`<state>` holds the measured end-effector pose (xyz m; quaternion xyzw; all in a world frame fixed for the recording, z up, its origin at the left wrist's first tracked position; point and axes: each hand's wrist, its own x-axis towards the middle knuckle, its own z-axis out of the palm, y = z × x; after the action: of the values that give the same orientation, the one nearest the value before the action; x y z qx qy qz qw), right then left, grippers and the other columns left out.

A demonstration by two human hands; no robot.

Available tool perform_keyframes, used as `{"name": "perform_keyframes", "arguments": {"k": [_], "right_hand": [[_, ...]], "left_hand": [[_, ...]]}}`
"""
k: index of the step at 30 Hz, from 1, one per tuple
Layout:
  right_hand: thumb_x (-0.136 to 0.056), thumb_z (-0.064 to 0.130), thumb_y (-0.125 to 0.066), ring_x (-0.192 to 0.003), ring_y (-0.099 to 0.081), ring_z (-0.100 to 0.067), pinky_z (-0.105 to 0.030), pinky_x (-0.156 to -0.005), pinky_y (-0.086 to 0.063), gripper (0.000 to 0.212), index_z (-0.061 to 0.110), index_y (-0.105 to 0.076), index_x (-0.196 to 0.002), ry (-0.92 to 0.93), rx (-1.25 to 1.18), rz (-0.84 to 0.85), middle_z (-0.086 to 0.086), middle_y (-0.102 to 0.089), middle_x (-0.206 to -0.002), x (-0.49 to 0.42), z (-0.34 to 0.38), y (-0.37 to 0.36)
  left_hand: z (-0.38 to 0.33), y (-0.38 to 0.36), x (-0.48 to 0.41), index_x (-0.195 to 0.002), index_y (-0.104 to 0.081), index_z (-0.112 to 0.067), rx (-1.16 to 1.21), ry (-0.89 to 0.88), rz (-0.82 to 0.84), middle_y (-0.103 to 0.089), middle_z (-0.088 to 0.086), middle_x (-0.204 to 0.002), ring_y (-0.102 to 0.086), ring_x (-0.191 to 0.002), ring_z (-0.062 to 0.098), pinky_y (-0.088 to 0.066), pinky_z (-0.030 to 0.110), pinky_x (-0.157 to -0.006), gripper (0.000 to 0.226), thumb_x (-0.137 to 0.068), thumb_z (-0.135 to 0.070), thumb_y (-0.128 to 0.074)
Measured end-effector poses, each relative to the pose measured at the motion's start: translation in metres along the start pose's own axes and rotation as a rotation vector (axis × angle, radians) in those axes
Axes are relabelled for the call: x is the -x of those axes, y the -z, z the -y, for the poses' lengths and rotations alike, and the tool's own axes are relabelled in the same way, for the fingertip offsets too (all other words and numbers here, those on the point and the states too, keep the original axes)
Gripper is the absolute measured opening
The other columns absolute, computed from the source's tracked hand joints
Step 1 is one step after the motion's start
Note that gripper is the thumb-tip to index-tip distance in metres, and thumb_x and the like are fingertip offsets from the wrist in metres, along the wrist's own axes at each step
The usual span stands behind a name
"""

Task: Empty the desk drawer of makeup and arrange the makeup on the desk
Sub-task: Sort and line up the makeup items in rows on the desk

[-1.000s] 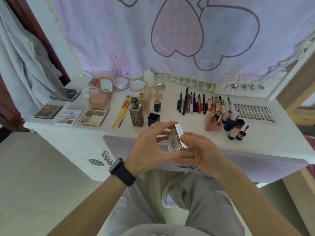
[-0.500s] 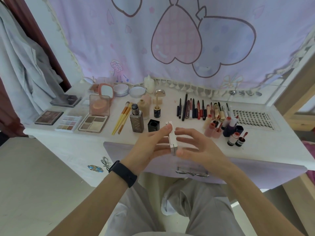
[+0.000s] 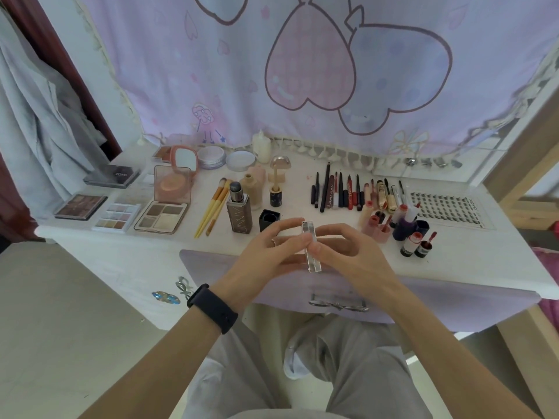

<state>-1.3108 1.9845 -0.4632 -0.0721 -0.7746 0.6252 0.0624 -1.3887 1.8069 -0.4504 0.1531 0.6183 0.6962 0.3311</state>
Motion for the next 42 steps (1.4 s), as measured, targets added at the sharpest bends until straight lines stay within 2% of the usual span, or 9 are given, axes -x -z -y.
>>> {"name": "perform_keyframes", "arguments": {"k": [5,8,12,15,20,24,29,35,42], "right_hand": [[-0.076,0.069,-0.071,-0.113,-0.066,0.000,-0.033,-0.096,-0.054,0.045,0.050,-0.067,-0.117,0.070,0.111,0.070,0.026,-0.060,-0.135,-0.001,0.001,0.007],[-0.076,0.055,-0.081,-0.131,-0.053,-0.002,-0.035,-0.106,-0.046,0.048,0.036,-0.063,-0.116,0.139,0.181,0.145,0.024,-0.050,-0.146,0.001,-0.001,0.014],[-0.074,0.037,-0.087,-0.123,-0.062,-0.010,-0.043,-0.108,-0.047,0.040,0.026,-0.061,-0.102,0.166,0.153,0.142,0.016,-0.065,-0.132,-0.001,-0.003,0.014],[-0.069,0.040,-0.089,-0.112,-0.069,-0.011,-0.042,-0.103,-0.053,0.041,0.032,-0.063,-0.099,0.151,0.133,0.092,0.013,-0.071,-0.121,-0.004,-0.004,0.013],[-0.068,0.038,-0.093,-0.104,-0.073,-0.015,-0.033,-0.089,-0.060,0.053,0.034,-0.064,-0.113,0.135,0.067,0.093,0.007,-0.074,-0.117,-0.007,-0.005,0.016],[-0.071,0.026,-0.094,-0.105,-0.073,-0.019,-0.026,-0.085,-0.059,0.055,0.031,-0.066,-0.118,0.128,0.003,0.119,0.003,-0.074,-0.117,-0.010,-0.007,0.016],[-0.074,0.023,-0.088,-0.105,-0.073,-0.015,-0.029,-0.081,-0.061,0.055,0.035,-0.063,-0.122,0.159,0.062,0.101,0.007,-0.073,-0.118,-0.013,-0.007,0.015],[-0.076,0.022,-0.079,-0.111,-0.065,0.006,-0.016,-0.074,-0.058,0.067,0.038,-0.057,-0.137,0.222,0.281,0.096,0.028,-0.067,-0.121,-0.019,0.002,0.012],[-0.073,0.038,-0.070,-0.115,-0.061,0.011,-0.032,-0.088,-0.061,0.069,0.038,-0.052,-0.139,0.251,0.382,0.060,0.029,-0.064,-0.121,-0.018,0.002,0.008]], "left_hand": [[-0.003,0.001,-0.005,-0.116,-0.070,-0.019,0.068,0.105,-0.041,-0.074,0.012,-0.109,-0.072,-0.100,0.032,-0.059,0.038,-0.086,0.047,-0.082,-0.051,-0.076],[-0.004,0.000,-0.005,-0.119,-0.067,-0.020,0.046,0.236,-0.008,-0.076,0.014,-0.104,-0.073,-0.098,0.031,-0.059,0.038,-0.086,0.054,-0.081,-0.057,-0.073],[-0.003,-0.007,-0.006,-0.126,-0.061,-0.015,0.037,0.337,-0.010,-0.076,0.016,-0.102,-0.074,-0.090,0.028,-0.059,0.032,-0.074,0.065,-0.082,-0.062,-0.069],[-0.004,-0.007,-0.005,-0.117,-0.069,-0.014,0.088,0.362,0.016,-0.076,0.014,-0.101,-0.074,-0.089,0.027,-0.058,0.032,-0.072,0.058,-0.082,-0.060,-0.070],[-0.008,0.001,-0.001,-0.111,-0.075,-0.016,0.200,0.368,0.096,-0.071,0.018,-0.113,-0.072,-0.096,0.033,-0.059,0.035,-0.073,0.039,-0.081,-0.042,-0.078],[-0.012,0.001,-0.003,-0.089,-0.079,-0.012,0.221,0.412,0.076,-0.072,0.020,-0.107,-0.072,-0.091,0.034,-0.059,0.034,-0.067,0.027,-0.078,-0.037,-0.078],[-0.014,0.000,-0.005,-0.098,-0.070,-0.006,0.229,0.457,0.047,-0.071,0.024,-0.107,-0.072,-0.087,0.038,-0.058,0.032,-0.060,0.041,-0.073,-0.036,-0.082],[-0.018,-0.004,-0.013,-0.110,-0.065,-0.007,0.192,0.430,0.007,-0.075,0.018,-0.095,-0.074,-0.079,0.031,-0.058,0.031,-0.061,0.046,-0.081,-0.039,-0.077],[-0.022,-0.003,-0.015,-0.126,-0.061,-0.008,0.132,0.418,0.012,-0.075,0.013,-0.089,-0.072,-0.076,0.025,-0.058,0.031,-0.066,0.055,-0.084,-0.041,-0.075]]}}
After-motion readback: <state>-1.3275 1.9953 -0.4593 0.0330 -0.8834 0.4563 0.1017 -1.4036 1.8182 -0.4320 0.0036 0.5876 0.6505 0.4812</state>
